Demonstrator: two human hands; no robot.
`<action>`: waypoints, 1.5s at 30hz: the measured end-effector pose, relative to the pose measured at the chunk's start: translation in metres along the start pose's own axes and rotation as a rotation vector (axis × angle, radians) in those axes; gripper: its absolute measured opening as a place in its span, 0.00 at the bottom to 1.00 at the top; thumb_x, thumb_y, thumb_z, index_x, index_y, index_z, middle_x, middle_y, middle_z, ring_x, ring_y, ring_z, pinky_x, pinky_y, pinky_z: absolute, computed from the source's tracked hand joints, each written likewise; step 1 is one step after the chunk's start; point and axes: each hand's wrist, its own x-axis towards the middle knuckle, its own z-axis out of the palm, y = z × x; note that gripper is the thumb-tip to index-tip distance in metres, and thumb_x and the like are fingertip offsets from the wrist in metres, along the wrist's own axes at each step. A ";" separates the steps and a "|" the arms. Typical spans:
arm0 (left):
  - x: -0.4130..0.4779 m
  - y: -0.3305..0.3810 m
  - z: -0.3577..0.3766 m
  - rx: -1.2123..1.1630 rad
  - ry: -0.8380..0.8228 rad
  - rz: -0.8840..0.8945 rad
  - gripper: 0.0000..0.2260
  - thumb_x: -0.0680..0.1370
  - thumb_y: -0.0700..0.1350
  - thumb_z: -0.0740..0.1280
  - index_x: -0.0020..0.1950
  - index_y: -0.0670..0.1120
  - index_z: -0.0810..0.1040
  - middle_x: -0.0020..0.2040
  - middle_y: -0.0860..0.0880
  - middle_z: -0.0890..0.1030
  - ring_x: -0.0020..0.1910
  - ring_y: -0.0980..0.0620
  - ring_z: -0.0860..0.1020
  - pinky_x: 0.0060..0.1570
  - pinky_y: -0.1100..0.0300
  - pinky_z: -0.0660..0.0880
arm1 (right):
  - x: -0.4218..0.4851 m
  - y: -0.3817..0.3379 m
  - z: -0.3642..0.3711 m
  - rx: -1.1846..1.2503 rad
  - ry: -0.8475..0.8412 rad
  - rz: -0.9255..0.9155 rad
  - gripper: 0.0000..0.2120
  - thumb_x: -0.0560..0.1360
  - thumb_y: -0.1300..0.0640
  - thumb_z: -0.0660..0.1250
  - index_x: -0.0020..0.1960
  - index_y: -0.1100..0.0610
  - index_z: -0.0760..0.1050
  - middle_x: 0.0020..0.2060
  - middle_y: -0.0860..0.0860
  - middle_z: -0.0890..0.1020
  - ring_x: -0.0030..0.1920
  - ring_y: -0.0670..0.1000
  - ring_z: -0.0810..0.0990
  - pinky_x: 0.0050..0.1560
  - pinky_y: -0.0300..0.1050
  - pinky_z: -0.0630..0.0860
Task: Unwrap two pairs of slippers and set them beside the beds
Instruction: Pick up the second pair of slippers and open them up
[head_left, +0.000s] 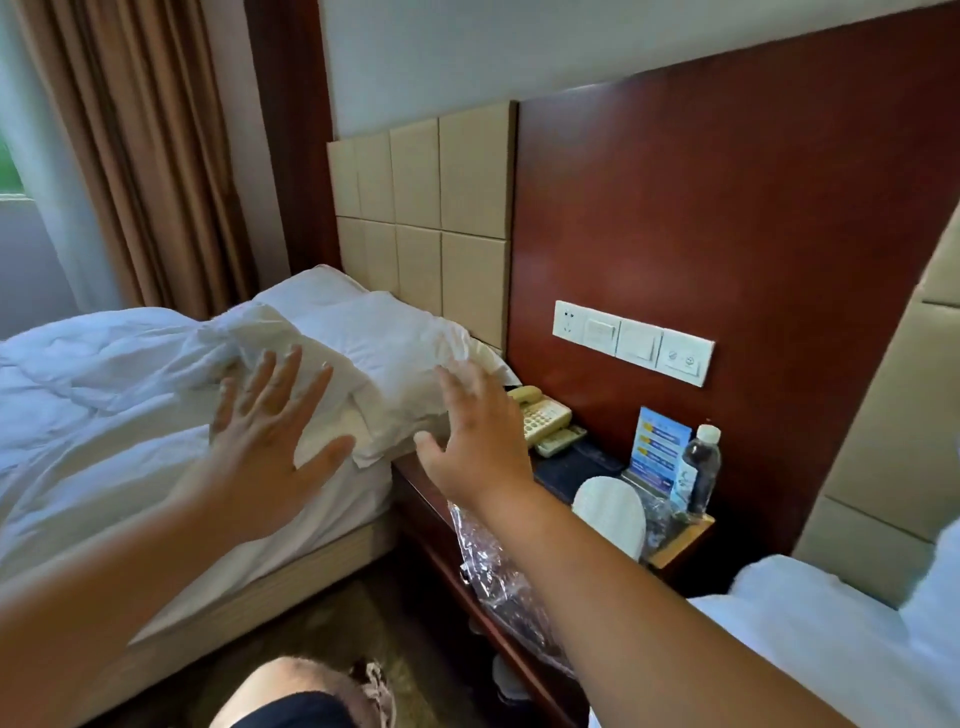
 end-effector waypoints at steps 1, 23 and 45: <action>0.002 0.003 0.009 -0.012 -0.019 0.004 0.37 0.74 0.71 0.48 0.80 0.54 0.53 0.80 0.52 0.44 0.79 0.52 0.39 0.76 0.46 0.39 | -0.004 0.017 0.005 -0.028 -0.029 0.049 0.35 0.72 0.46 0.65 0.76 0.51 0.58 0.75 0.57 0.60 0.73 0.59 0.61 0.71 0.59 0.60; 0.014 -0.014 0.090 -0.098 -0.245 -0.035 0.38 0.72 0.76 0.44 0.79 0.60 0.52 0.81 0.52 0.48 0.78 0.57 0.39 0.75 0.47 0.39 | -0.089 0.202 0.096 -0.111 -0.403 1.284 0.73 0.53 0.40 0.81 0.75 0.47 0.28 0.73 0.59 0.53 0.66 0.60 0.65 0.58 0.57 0.72; 0.030 -0.018 0.023 -0.157 -0.174 -0.115 0.35 0.76 0.65 0.59 0.79 0.62 0.47 0.81 0.54 0.43 0.79 0.54 0.41 0.77 0.47 0.43 | 0.039 0.067 0.039 0.804 0.184 0.727 0.18 0.70 0.51 0.71 0.55 0.49 0.67 0.51 0.50 0.79 0.44 0.49 0.79 0.40 0.46 0.76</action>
